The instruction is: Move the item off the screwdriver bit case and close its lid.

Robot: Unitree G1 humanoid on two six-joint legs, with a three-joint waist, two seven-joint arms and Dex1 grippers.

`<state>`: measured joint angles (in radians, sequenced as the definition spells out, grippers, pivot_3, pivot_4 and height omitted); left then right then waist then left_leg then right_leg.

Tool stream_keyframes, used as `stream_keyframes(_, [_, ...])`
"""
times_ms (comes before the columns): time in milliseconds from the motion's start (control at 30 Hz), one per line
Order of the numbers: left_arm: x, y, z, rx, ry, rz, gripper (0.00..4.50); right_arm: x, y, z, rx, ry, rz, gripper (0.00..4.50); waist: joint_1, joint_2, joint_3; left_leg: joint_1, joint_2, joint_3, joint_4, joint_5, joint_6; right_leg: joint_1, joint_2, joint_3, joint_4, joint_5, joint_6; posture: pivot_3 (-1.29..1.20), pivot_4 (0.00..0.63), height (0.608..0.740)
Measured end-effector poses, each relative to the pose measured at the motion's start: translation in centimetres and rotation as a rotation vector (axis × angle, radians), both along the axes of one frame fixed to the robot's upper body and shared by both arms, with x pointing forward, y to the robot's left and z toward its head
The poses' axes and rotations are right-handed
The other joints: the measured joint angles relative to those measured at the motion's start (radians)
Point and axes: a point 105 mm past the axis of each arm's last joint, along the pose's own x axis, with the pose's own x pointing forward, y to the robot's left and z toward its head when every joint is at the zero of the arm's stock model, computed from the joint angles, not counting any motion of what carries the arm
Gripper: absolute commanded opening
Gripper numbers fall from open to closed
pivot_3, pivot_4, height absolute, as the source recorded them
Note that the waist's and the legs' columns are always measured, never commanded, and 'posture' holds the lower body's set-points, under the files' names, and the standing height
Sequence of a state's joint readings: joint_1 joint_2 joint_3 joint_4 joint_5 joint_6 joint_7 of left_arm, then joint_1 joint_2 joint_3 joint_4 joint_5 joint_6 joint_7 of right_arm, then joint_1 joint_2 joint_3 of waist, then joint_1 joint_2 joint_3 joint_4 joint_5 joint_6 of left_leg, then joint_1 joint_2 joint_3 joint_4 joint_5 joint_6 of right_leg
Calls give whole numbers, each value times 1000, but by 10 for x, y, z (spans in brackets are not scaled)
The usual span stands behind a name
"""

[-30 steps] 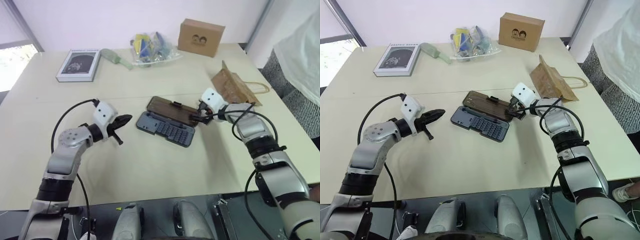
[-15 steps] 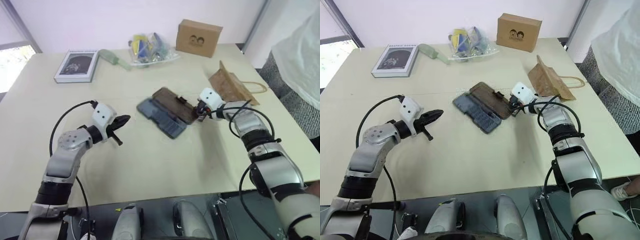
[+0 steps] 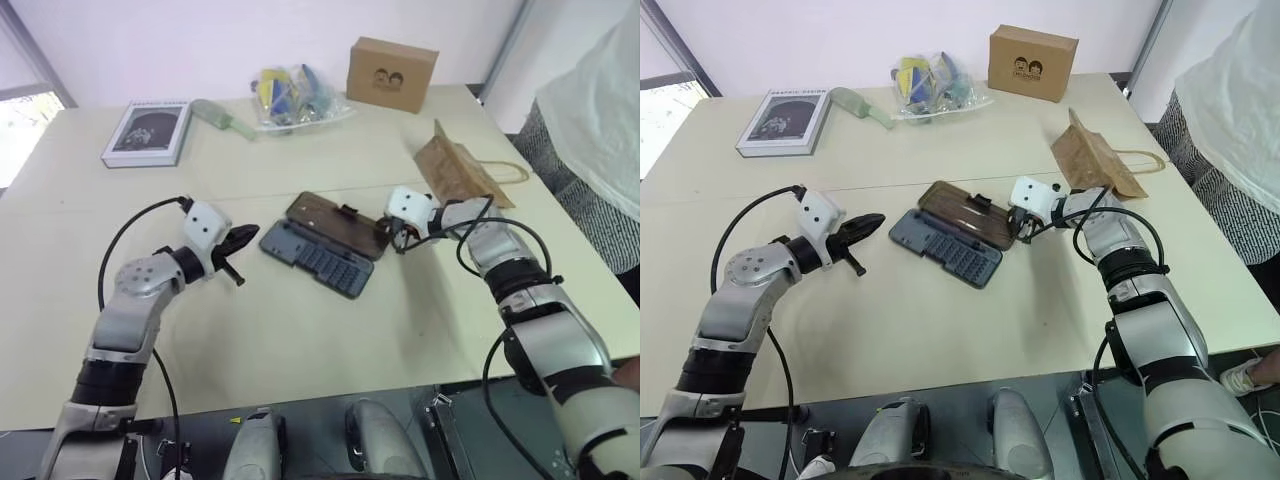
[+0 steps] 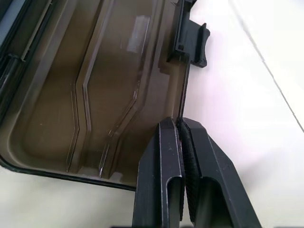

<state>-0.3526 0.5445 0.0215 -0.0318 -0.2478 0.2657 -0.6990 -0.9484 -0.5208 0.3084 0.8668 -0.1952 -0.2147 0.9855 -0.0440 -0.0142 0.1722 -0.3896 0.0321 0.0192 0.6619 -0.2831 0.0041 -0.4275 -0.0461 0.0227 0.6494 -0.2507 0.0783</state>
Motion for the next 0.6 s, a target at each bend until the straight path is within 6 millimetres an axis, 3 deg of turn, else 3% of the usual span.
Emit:
stream_keyframes(333, [0, 0, 1, 6, -3, -14, 0, -7, 42, 29, -47, -144, 250, 52, 1, 0, 0, 0, 0, 0, 0, 0, 0, 0, -1, 0, 0, 0, 0, 0, 150, 740])
stream_keyframes(600, [0, 1, 1, 8, -2, -16, 0, -13, 61, 25, -69, -180, 349, 52, -1, 0, 0, 0, 1, 0, 0, 0, 0, -1, -1, 0, 0, 0, 0, 0, 150, 740])
